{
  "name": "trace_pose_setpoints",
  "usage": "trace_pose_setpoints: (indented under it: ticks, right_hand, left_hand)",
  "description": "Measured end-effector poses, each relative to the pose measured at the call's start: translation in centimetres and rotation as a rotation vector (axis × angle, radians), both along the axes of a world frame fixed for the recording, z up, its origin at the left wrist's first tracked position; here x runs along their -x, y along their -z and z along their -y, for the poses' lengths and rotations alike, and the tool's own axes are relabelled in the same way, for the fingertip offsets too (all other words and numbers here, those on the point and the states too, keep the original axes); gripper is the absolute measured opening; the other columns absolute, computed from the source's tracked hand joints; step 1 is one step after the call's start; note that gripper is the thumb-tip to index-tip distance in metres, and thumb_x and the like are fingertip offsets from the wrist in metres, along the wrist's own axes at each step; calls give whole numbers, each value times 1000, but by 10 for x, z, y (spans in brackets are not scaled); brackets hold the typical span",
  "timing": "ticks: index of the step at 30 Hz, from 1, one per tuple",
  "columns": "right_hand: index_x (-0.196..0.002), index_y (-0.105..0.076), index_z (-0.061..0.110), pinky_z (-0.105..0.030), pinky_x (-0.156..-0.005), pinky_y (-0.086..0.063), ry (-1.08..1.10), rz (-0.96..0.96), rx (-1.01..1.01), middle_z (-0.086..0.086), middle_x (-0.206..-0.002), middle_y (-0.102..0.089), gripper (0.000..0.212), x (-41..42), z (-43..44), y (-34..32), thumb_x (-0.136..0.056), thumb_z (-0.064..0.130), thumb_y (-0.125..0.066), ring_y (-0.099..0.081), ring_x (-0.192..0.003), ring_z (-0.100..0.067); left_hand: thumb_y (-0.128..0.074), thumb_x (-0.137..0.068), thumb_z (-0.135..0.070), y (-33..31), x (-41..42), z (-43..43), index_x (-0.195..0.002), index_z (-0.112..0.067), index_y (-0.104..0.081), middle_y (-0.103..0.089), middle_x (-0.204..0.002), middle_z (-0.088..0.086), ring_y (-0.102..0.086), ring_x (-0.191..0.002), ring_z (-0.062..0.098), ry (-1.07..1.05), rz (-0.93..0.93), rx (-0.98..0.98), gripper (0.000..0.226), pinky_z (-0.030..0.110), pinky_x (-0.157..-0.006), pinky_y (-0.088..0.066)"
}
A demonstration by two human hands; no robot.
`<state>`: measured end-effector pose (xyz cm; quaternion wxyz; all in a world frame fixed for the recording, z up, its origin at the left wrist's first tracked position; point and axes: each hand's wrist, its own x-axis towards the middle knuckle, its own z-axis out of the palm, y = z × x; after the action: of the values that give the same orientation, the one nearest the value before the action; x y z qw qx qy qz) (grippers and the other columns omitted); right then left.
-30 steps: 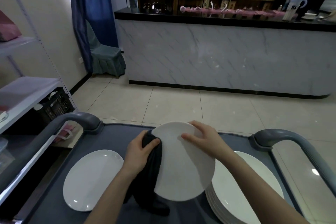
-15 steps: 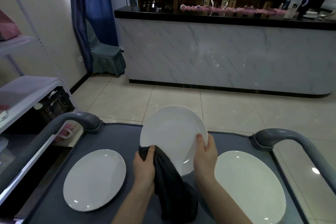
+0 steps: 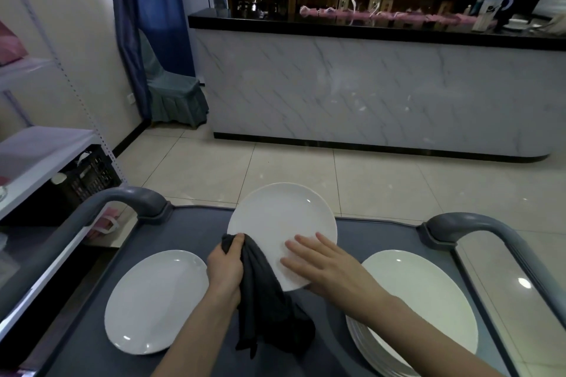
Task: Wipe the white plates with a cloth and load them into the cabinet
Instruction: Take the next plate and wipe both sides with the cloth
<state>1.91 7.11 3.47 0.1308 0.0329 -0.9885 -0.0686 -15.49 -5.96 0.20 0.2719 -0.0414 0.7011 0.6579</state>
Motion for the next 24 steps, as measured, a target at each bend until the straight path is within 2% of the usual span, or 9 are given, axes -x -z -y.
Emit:
trace_pose_setpoints:
  ticks: [5,8,10,13,16,18,20,22,24]
  right_hand:
    - [-128,-66,21,-40,-96,-53,-30,-31,-114,-3,-133,-63,66,2,-2,3,-65,10,-82,-60,-122,-23]
    - [-124,-68,22,-35,-91,-56,25,-40,-13,1,-128,-66,71,2,-1,1,-59,5,-88,-64,-117,-19]
    - [-123,-69,22,-34,-88,-57,85,-66,82,1,-127,-67,70,3,1,1,-59,0,-88,-65,-116,-18]
    - [-128,-65,17,-41,-98,-52,177,-75,342,-2,-134,-61,55,3,2,5,-79,-6,-72,-59,-124,-25]
    - [-131,-63,22,-31,-103,-47,324,-119,693,5,-132,-63,37,-1,1,8,-96,8,-59,-57,-125,-12]
    - [-125,-66,24,-22,-90,-49,424,-179,905,9,-112,-73,31,-2,1,7,-97,14,-61,-66,-105,-2]
    - [-110,-71,28,-15,-75,-47,496,-250,1121,19,-88,-73,21,-2,4,7,-95,15,-63,-65,-84,5]
    - [-93,-72,29,-18,-68,-46,544,-311,1303,11,-80,-71,16,-2,8,9,-94,15,-64,-61,-76,-1]
    - [-90,-73,23,-24,-67,-49,542,-384,1508,-2,-84,-72,12,-1,14,10,-94,15,-64,-63,-77,-8]
  left_hand:
    - [-61,-95,-33,-10,9,2,-96,-11,-66,-71,-96,11,-67,-90,27,87,52,-53,22,32,-70,-54]
    - [-60,-95,-38,-20,17,7,-91,-13,-67,-74,-86,7,-69,-81,21,163,86,-48,26,25,-58,-52]
    - [-60,-96,-37,-24,21,10,-89,-13,-67,-74,-85,7,-70,-82,22,155,99,-64,26,26,-58,-52]
    - [-60,-97,-31,-26,25,14,-92,-8,-67,-72,-90,12,-68,-85,25,55,69,-93,25,30,-63,-52]
    - [-62,-96,-29,-26,23,13,-96,-8,-66,-70,-99,14,-65,-94,30,-42,9,-122,22,39,-77,-55]
    - [-62,-95,-29,-26,14,7,-102,-9,-66,-69,-103,13,-64,-101,31,-91,-47,-136,22,45,-90,-54]
    - [-62,-95,-30,-28,1,-2,-106,-15,-64,-68,-106,8,-63,-106,29,-111,-131,-143,18,44,-94,-51]
    - [-60,-96,-27,-32,-13,-11,-111,-24,-62,-68,-108,-2,-62,-109,23,-93,-239,-169,15,36,-92,-49]
    - [-58,-98,-25,-34,-23,-18,-120,-37,-56,-66,-115,-16,-60,-114,10,21,-342,-233,26,26,-92,-46]
